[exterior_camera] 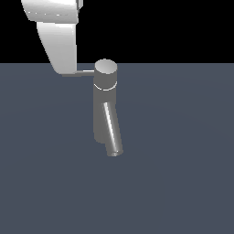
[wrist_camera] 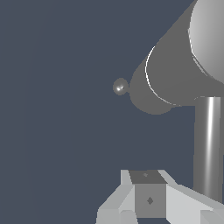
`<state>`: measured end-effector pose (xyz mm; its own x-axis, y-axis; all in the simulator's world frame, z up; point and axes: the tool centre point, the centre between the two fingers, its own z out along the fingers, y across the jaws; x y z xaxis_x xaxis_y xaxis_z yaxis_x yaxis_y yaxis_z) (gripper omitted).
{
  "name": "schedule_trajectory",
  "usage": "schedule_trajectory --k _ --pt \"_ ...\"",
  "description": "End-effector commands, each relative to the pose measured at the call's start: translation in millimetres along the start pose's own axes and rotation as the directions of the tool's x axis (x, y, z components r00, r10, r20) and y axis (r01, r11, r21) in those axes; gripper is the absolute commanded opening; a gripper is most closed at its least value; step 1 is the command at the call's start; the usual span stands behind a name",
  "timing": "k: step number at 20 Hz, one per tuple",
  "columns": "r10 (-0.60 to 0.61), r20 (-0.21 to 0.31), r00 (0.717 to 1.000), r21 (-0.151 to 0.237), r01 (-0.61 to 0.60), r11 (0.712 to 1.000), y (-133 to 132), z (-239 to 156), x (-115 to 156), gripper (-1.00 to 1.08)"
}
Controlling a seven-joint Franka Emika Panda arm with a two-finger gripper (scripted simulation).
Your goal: Turn on the faucet by rotating a designated handle.
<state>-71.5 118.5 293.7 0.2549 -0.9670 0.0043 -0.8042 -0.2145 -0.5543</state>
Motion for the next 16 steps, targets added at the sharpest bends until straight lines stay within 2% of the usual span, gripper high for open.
schedule_trajectory --k 1,10,16 --pt "0.014 -0.005 1.0 0.006 -0.014 1.0 -2 3 1 -1.0" --pt "0.018 -0.008 1.0 0.006 -0.018 1.0 -3 4 2 -1.0" --pt "0.018 -0.008 1.0 0.006 -0.018 1.0 13 4 0 -1.0"
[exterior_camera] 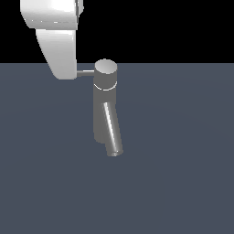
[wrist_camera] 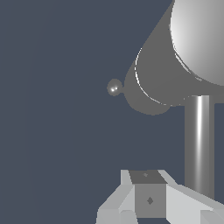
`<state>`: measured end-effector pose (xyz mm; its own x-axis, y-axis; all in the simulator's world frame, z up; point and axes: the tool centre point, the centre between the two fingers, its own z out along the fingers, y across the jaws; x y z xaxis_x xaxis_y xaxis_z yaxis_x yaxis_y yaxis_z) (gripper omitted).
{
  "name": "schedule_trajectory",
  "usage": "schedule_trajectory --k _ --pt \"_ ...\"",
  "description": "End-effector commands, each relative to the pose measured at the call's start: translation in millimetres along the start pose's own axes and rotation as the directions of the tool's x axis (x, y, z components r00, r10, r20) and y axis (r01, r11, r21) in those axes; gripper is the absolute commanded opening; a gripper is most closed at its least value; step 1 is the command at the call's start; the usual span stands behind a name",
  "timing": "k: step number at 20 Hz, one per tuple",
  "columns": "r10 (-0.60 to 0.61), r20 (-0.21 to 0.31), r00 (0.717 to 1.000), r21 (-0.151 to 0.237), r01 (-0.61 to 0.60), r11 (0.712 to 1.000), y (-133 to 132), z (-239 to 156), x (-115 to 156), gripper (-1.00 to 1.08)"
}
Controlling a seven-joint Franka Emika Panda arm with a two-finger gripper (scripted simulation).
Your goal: Turn on the faucet by rotating a designated handle.
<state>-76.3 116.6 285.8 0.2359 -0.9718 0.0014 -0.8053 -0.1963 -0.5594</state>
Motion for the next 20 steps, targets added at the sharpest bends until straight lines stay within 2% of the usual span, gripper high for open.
schedule_trajectory --k 1,20 --pt "0.0 0.0 1.0 0.0 0.0 1.0 6 0 -1 -1.0" --pt "0.0 0.0 1.0 0.0 0.0 1.0 51 0 -4 -1.0"
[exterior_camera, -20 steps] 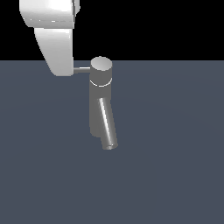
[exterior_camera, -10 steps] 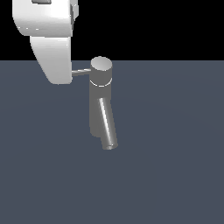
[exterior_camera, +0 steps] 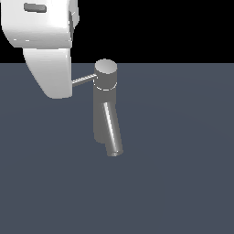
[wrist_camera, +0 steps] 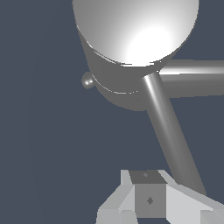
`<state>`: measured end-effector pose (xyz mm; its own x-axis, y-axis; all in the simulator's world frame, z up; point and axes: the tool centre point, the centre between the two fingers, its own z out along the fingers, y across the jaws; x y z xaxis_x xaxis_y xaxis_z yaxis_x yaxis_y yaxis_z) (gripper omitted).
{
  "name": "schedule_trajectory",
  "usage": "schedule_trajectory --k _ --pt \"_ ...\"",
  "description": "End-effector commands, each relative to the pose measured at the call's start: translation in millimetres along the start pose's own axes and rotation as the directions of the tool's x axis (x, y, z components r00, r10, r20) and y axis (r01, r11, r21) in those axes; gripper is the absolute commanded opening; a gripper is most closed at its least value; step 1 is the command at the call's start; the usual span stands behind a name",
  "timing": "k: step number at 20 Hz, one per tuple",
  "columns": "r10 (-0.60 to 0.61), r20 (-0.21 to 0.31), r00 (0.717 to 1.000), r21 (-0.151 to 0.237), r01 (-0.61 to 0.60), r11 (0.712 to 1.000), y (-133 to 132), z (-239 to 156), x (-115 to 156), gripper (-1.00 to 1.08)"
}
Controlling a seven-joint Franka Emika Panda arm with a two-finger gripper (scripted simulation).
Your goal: Turn on the faucet by rotating a designated handle.
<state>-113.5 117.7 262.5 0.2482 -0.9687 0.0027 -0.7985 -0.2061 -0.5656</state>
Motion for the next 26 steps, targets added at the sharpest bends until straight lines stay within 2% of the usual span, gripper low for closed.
schedule_trajectory --k 1,4,5,26 --pt "0.011 -0.006 1.0 -0.008 -0.011 1.0 11 1 5 -1.0" --pt "0.011 -0.006 1.0 -0.008 -0.011 1.0 15 1 5 -1.0" --pt "0.0 -0.001 1.0 0.001 0.0 1.0 8 0 0 -1.0" --pt "0.004 -0.003 1.0 -0.003 -0.004 1.0 34 0 20 -1.0"
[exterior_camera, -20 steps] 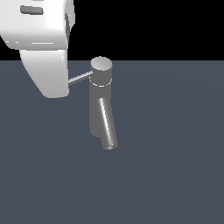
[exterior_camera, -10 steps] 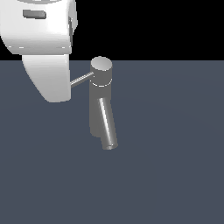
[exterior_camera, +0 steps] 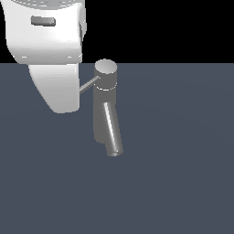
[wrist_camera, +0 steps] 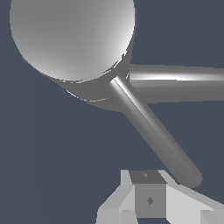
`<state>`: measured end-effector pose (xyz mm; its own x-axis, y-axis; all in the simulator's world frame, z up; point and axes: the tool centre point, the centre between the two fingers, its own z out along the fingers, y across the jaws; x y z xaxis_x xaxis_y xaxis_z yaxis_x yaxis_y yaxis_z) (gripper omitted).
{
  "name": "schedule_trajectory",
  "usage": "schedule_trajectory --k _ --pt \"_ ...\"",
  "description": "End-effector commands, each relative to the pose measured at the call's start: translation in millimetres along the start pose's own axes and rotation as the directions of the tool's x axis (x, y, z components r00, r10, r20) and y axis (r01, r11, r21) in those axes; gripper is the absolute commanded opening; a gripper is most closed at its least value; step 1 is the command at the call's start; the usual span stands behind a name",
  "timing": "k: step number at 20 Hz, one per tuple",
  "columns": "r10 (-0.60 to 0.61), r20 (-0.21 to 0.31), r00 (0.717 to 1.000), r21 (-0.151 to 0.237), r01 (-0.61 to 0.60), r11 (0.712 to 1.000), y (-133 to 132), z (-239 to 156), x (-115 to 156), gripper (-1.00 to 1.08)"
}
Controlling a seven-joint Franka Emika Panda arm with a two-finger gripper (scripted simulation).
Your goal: Turn on the faucet by rotating a designated handle.
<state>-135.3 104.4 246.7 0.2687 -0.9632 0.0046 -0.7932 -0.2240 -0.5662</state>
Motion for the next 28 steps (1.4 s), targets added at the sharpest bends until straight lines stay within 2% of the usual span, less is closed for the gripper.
schedule_trajectory --k 1,28 --pt "0.023 -0.014 1.0 -0.004 -0.023 1.0 6 0 13 -1.0" --pt "0.027 -0.016 1.0 -0.007 -0.027 1.0 33 0 33 -1.0"
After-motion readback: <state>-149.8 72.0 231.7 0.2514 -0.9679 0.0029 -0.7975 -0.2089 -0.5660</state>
